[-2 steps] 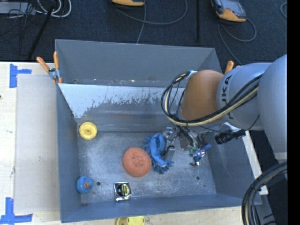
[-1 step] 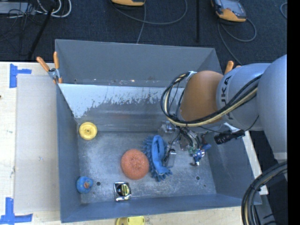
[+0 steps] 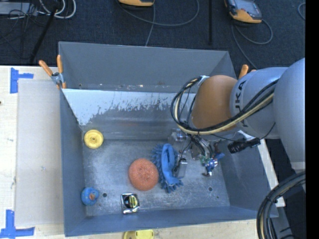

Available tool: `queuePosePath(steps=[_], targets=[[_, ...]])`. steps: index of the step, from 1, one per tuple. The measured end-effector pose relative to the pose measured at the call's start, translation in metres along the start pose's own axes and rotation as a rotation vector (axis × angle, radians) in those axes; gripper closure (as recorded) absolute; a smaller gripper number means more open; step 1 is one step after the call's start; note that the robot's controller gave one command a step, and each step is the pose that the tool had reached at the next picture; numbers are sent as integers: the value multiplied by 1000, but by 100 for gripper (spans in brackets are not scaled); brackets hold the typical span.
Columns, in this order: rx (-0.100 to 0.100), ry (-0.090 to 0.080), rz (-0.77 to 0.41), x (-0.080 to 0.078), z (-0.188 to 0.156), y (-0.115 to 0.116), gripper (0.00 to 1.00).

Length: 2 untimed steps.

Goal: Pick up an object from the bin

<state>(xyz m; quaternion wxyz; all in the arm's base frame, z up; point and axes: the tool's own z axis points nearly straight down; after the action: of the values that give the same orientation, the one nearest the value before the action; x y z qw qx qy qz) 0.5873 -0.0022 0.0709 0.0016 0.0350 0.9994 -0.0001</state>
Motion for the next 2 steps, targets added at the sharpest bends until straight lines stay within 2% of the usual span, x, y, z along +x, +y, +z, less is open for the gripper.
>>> queuePosePath(steps=[1,2], targets=[[-2,1,-218,-3,-2,83,100],[-2,0,-219,-3,-2,83,100]])
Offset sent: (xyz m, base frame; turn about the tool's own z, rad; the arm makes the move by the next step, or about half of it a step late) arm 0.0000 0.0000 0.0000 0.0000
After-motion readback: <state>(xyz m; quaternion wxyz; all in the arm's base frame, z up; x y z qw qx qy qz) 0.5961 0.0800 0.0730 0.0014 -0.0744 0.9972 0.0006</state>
